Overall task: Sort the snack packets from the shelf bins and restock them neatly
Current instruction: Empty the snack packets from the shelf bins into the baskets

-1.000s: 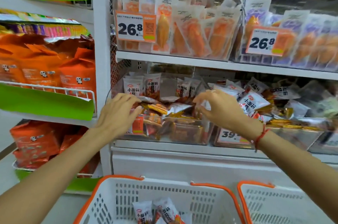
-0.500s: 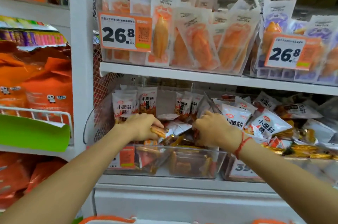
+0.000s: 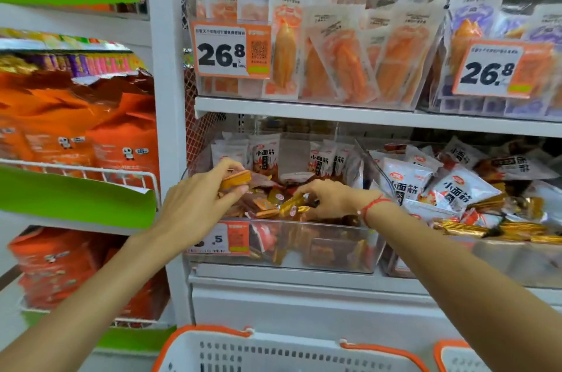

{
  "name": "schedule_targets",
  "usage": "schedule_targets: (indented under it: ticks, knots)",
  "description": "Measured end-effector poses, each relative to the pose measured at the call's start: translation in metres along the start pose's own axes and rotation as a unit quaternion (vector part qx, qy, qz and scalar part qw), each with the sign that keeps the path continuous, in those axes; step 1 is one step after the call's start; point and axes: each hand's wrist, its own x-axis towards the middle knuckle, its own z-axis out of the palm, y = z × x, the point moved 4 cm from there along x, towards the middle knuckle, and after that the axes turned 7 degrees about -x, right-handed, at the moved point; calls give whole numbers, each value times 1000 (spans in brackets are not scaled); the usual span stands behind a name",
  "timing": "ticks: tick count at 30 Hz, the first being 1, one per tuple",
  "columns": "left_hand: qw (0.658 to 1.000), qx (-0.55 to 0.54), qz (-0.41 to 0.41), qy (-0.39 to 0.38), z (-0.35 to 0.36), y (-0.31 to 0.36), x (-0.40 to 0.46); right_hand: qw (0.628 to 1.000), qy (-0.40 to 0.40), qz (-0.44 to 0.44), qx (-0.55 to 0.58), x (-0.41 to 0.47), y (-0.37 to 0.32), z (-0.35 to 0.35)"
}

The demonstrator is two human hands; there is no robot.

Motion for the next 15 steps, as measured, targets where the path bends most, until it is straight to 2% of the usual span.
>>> schedule_targets:
  ticks: [4,8,11,15]
  knots:
    - [998,-46,-12,42,-18,18,-20,992,80,10,-98,-21,-6,-6]
    - [995,-86,2,48,-23,31,-48,962,233,-11,-144,-60,-13,-15]
    - [996,-92,-2,23,-18,31,-70,928,353,-18,-115,-96,-14,-23]
    - [998,-55,-12,7,-14,34,-82,884,460,-29,-76,-147,-23,-29]
